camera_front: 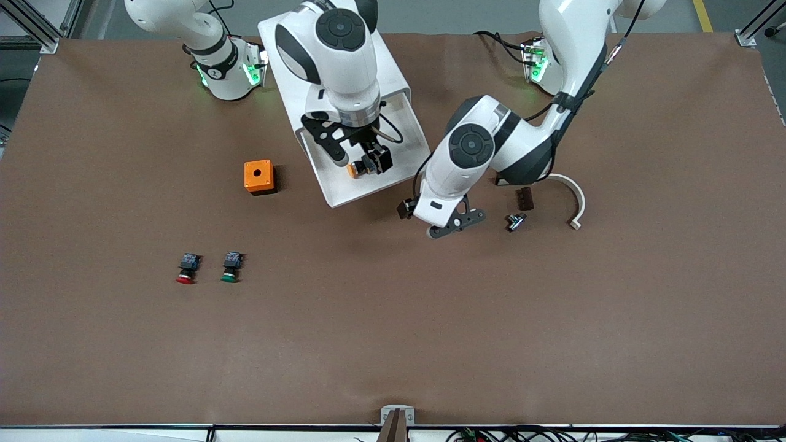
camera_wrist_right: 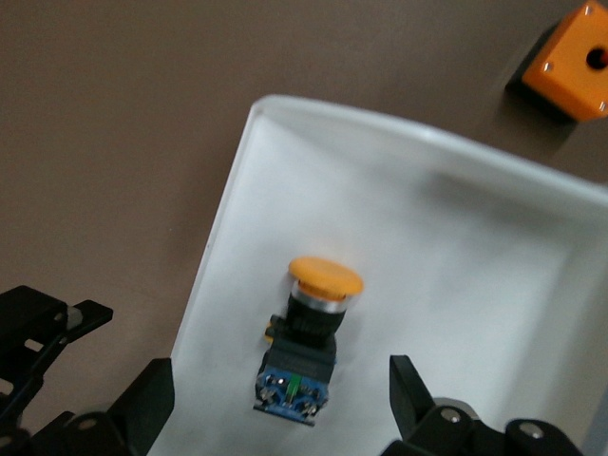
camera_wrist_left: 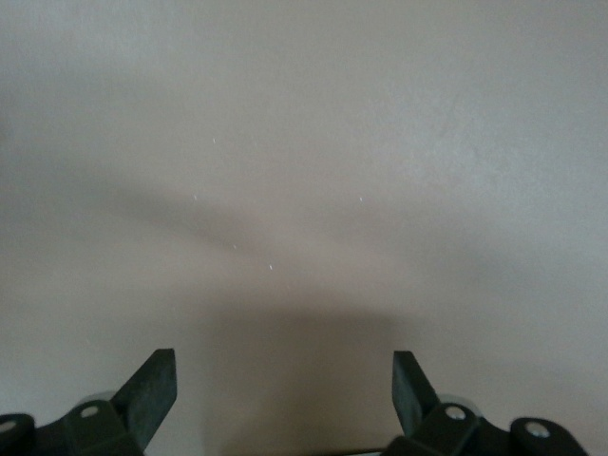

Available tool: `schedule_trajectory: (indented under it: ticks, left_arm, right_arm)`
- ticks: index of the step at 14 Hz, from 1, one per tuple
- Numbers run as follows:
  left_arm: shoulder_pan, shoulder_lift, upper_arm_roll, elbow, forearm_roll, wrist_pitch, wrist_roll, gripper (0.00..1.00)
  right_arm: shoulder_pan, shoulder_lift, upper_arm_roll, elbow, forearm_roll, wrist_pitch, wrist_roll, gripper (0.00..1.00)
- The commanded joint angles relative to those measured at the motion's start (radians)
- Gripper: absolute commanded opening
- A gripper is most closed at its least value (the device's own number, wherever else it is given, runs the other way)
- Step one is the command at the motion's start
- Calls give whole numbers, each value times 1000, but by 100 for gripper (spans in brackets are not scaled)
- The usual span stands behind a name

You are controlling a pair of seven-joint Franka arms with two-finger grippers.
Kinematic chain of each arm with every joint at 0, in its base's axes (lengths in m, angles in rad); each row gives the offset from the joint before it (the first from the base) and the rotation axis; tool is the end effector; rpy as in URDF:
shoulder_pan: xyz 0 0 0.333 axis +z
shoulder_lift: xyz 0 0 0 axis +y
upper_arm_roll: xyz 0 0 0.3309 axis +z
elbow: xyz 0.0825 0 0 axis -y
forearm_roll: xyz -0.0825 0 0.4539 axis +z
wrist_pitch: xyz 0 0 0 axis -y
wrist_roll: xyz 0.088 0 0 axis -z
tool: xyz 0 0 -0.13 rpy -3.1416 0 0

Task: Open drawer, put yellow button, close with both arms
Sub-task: 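Release the yellow button in the drawer while the left gripper reaches the drawer, then push the drawer closed with the left gripper while the right gripper withdraws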

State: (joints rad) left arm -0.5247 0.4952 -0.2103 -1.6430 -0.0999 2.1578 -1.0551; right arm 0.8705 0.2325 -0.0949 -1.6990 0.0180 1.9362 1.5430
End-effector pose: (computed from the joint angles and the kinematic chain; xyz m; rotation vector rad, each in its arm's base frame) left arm 0.5605 -0.4956 0.2903 2.9393 0.5965 -0.1880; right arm 0.4952 0.4931 0.4241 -2.9079 1.1803 -0.0108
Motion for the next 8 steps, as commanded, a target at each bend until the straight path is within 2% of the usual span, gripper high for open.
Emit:
schedule_trajectory:
  ticks: [1,5,8]
  left_arm:
    - [-20,-11,-29,2,-21,-3,-89,100]
    - [-53,-14,-84,-1,-21,-10,-192,100]
    - [-107,-12,-100,-9,-21,-15,-267,100]
  right_arm:
    - [-129,-61,3,39,-1,-159,-359,100]
    - [-359,-125,3,36,-4,-275,-871,100]
    - [-503,-156,3,36,-15,-331,-1172,100]
